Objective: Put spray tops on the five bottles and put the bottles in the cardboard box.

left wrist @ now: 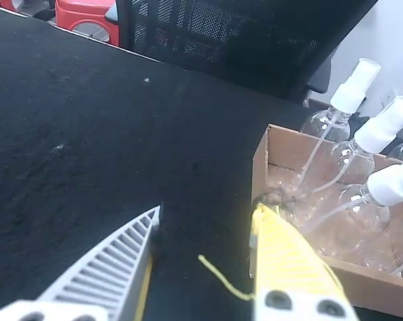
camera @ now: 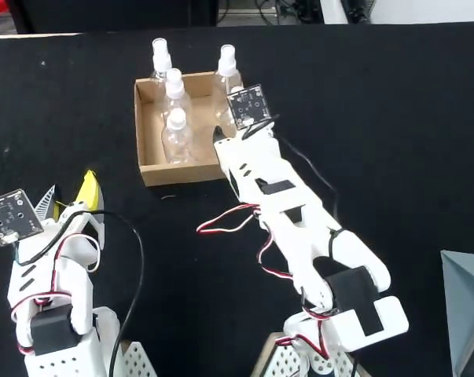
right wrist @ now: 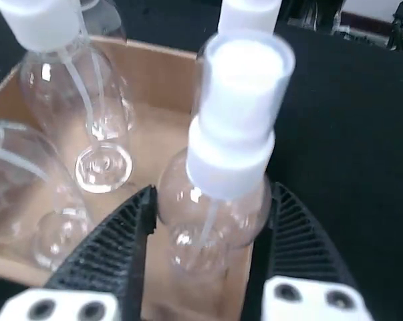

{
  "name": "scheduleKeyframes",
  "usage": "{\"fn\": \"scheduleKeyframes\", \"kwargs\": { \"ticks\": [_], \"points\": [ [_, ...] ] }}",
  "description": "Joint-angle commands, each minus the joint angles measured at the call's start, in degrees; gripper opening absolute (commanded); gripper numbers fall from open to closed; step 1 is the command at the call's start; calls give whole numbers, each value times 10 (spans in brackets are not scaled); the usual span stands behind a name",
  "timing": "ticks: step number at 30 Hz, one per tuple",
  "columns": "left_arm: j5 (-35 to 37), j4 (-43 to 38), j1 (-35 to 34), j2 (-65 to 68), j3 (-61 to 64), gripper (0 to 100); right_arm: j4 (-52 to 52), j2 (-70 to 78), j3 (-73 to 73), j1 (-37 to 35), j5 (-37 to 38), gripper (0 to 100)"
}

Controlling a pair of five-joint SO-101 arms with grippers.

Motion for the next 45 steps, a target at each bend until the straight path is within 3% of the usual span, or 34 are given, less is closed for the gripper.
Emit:
{"fn": "scheduleKeyframes", "kwargs": {
  "ticks": [1,4,10,24,34,45],
  "points": [
    [3,1,-7,-5,-1,209,23,-67,-3,11,-4,207],
    [3,1,-7,-5,-1,209,26,-69,-3,11,-4,225],
    [3,1,-7,-5,-1,209,47,-70,-4,9,-4,357],
    [3,1,-7,-5,-1,209,53,-75,-2,10,-1,358],
    [3,0,-7,-5,0,209,195,-179,-2,9,-5,358],
    [3,1,-2,-5,0,209,203,-274,58,9,-5,357]
  ]
}}
